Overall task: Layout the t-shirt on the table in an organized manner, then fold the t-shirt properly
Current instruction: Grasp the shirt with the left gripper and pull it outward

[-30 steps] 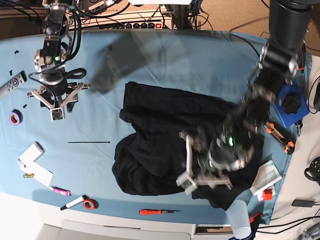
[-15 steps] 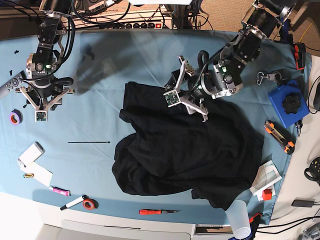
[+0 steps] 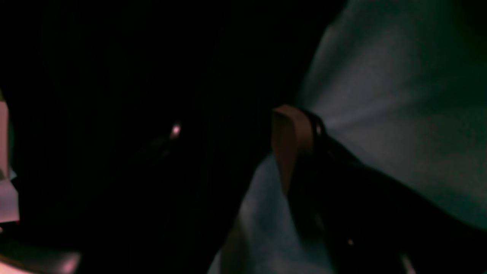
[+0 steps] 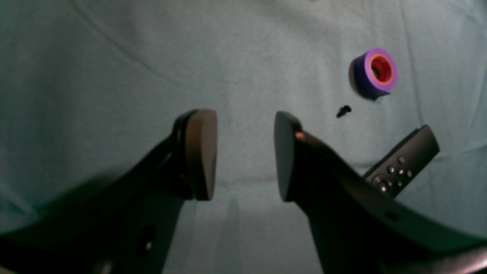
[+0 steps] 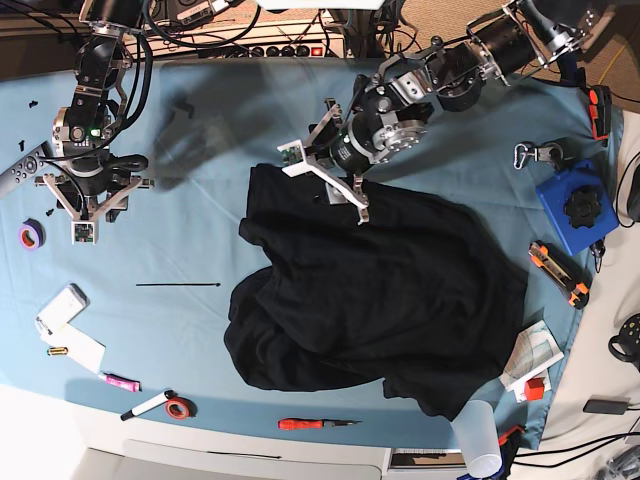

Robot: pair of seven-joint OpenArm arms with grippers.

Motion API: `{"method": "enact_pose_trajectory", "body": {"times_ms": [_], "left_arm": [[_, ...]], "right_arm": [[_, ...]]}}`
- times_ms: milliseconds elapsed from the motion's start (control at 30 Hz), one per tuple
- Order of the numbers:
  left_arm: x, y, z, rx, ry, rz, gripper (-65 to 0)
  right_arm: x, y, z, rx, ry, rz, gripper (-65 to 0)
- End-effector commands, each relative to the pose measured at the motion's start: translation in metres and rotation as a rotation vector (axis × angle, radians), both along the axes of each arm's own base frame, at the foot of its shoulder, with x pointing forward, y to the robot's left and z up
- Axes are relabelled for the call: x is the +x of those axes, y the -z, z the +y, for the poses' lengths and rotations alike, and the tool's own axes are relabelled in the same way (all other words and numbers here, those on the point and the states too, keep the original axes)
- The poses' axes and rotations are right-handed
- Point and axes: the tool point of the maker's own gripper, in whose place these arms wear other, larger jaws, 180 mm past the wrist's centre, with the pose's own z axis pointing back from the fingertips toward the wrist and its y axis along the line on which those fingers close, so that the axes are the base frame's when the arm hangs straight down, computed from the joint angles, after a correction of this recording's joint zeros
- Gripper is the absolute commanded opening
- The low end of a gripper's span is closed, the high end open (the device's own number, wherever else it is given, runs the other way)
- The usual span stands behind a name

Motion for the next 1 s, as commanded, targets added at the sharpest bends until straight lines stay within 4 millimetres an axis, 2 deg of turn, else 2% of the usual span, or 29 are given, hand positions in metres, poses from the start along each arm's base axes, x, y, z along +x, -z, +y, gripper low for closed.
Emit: {"method": "enact_pose_trajectory", "body": {"times_ms": [0,200,267,367,467,533,633,767,833,967], "left_arm": [[0.013,-0.011,0.001,-0.002,-0.017,-0.039,-34.6],[0.017,-0.010,0.001,0.005,-0.004,-0.033,-35.4],[0.017,-0.003,0.002,0.018,-0.011,-0.018,-43.2],[0.014,0.008,0.004,0.031,-0.030,0.024,-65.0],[0.024,0.005,0.018,0.066,-0.156,0.017,-65.0],[0.036,-0.008,0.032,0.089,-0.277,-0.039,-65.0],[0.054,-0.044,0.051,0.115,-0.402,-0.199,-65.0],[0.081,-0.104,0.089,0.098,-0.557,-0.396,-65.0],[0.096,-0.123,0.120,0.068,-0.658,-0.428,-65.0],[0.124,-0.158,0.199,-0.029,-0.904,-0.492,-65.0]], "right_arm": [[0.007,-0.014,-0.004,-0.021,-0.002,-0.046,-39.9],[0.007,-0.014,-0.004,-0.020,-0.002,-0.046,-39.9],[0.007,-0.015,-0.004,-0.021,-0.003,-0.049,-39.9],[0.008,-0.015,-0.003,-0.022,-0.006,-0.052,-39.9],[0.008,-0.015,-0.003,-0.022,-0.006,-0.052,-39.9],[0.008,-0.016,-0.003,-0.022,-0.008,-0.056,-39.9],[0.011,-0.017,0.000,-0.024,-0.037,-0.064,-39.9],[0.019,-0.012,0.034,0.068,-0.210,-0.064,-39.9],[0.022,-0.014,0.053,0.118,-0.301,-0.081,-39.9],[0.024,-0.016,0.070,0.170,-0.380,-0.095,-39.9]]}}
